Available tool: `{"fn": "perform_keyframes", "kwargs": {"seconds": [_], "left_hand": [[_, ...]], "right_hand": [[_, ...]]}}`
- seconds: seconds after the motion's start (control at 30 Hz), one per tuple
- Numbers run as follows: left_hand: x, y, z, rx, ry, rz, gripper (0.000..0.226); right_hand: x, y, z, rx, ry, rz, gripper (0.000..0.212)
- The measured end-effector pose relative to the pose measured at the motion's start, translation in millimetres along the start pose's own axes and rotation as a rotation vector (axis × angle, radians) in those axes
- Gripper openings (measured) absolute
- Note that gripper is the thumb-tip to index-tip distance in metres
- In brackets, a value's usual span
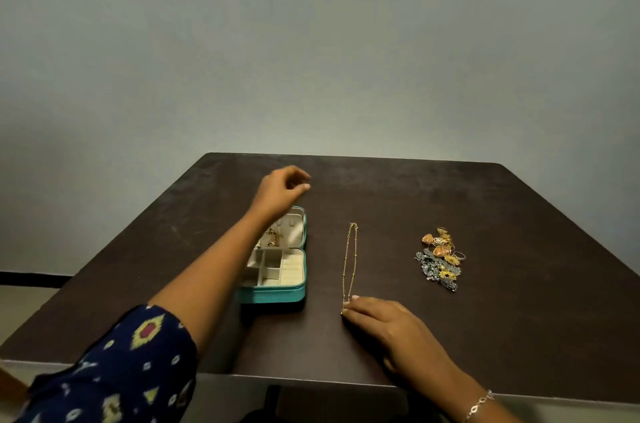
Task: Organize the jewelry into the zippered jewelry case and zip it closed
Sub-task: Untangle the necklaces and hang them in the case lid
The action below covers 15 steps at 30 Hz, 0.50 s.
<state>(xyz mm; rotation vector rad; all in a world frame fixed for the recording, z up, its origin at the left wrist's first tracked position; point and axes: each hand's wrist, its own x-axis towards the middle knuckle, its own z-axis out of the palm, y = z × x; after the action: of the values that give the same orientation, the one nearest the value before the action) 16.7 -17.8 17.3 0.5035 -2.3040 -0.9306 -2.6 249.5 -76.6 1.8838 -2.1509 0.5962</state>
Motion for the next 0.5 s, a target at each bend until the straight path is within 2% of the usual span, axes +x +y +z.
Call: {"fn": "perform_keyframes", "kwargs": {"seconds": [0.1, 0.17, 0.37, 0.5], "left_hand": [[9.4, 21.1, 36.5, 0.116, -0.207, 0.048, 0.019], [17.4, 24.2, 57.8, 0.168, -0.285, 0.024, 0.018], [36.2, 18.2, 93.3, 0.282, -0.437, -0.106, 0.020], [36.7, 5.8, 106.0, 0.349, -0.451, -0.191, 0.018]], "right_hand": [[0.5, 1.2, 2.5, 0.007, 0.022, -0.022, 0.043], [0.3, 2.7, 4.4, 0.010, 0.042, -0.038, 0.041], [0.1, 5.8, 10.5, 0.004, 0.082, -0.066, 0.044], [0.8, 6.3, 10.6, -0.011, 0.115, -0.068, 0.040]]}}
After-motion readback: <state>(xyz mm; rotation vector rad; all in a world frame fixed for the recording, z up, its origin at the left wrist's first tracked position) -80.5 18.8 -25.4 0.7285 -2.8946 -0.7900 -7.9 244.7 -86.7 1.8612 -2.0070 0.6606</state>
